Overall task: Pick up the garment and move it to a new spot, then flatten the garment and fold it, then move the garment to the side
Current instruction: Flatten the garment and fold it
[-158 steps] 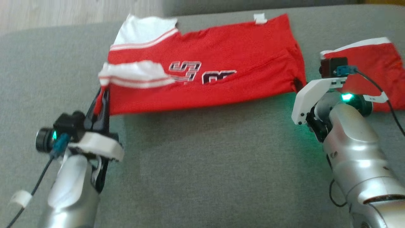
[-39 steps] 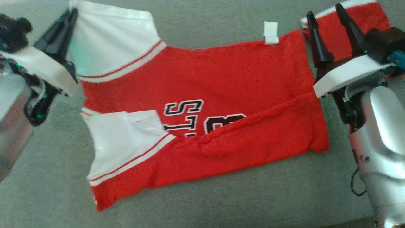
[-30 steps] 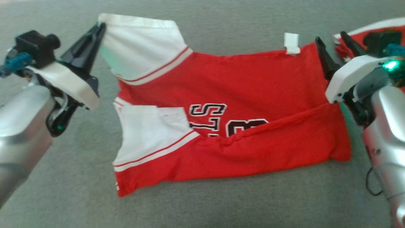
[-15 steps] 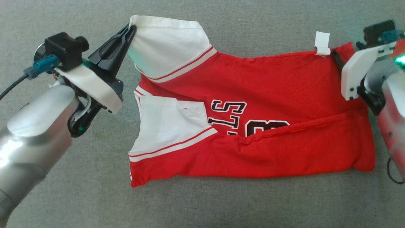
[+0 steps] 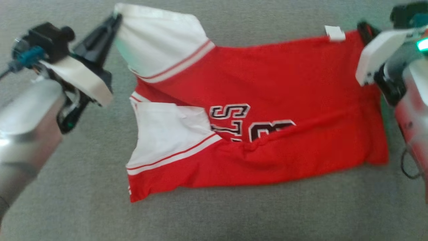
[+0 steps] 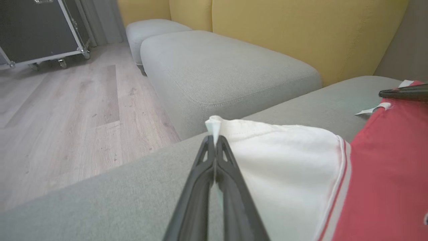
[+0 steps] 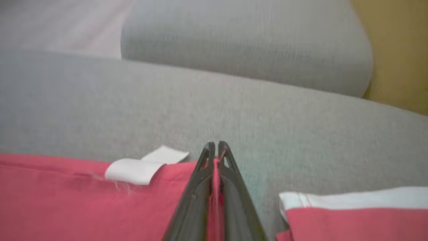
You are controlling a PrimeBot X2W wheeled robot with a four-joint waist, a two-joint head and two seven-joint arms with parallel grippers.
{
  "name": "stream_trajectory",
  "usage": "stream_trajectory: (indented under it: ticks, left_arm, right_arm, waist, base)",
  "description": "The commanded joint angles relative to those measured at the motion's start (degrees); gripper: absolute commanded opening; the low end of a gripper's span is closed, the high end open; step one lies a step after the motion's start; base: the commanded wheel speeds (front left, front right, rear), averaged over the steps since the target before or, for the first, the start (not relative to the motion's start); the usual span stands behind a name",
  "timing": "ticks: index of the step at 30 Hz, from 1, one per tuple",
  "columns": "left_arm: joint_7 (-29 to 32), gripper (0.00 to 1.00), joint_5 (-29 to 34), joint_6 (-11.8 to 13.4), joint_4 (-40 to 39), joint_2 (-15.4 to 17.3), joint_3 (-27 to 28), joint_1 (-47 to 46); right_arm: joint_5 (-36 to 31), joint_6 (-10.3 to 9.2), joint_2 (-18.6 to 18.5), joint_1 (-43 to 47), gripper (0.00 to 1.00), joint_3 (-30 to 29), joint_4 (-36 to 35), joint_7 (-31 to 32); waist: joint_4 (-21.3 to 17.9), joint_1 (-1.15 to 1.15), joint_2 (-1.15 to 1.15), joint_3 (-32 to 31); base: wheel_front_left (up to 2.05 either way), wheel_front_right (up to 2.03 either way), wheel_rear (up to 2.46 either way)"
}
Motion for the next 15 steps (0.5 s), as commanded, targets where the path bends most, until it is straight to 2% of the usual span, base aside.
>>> stream_trajectory:
  ticks: [1, 8, 15]
  left_arm:
    - [-0.6, 0.0, 0.6, 0.2, 0.1, 2.6, 3.5, -4.3]
    - [-0.6, 0.0, 5.8, 0.6, 5.0, 2.7, 8.0, -9.7]
    - [-0.6, 0.0, 13.4, 0.5, 5.8, 0.7, 13.8, -12.6]
  right_arm:
    - [0.9, -0.05, 0.8, -2.7, 0.0, 0.0, -2.0, -1.7]
    - [5.7, -0.05, 3.2, -6.7, 0.0, -1.8, -2.8, -10.2]
    - [8.0, -0.05, 3.6, -9.0, 0.0, -1.3, -2.0, -16.3]
  waist:
    - [-0.9, 0.0, 0.0, 0.4]
    - [-4.2, 0.0, 0.0, 1.5]
    - [-5.4, 0.0, 0.0, 2.0]
  base:
    - [0.0, 0.0, 0.0]
    - [0.0, 0.0, 0.0]
    - [0.0, 0.0, 0.0]
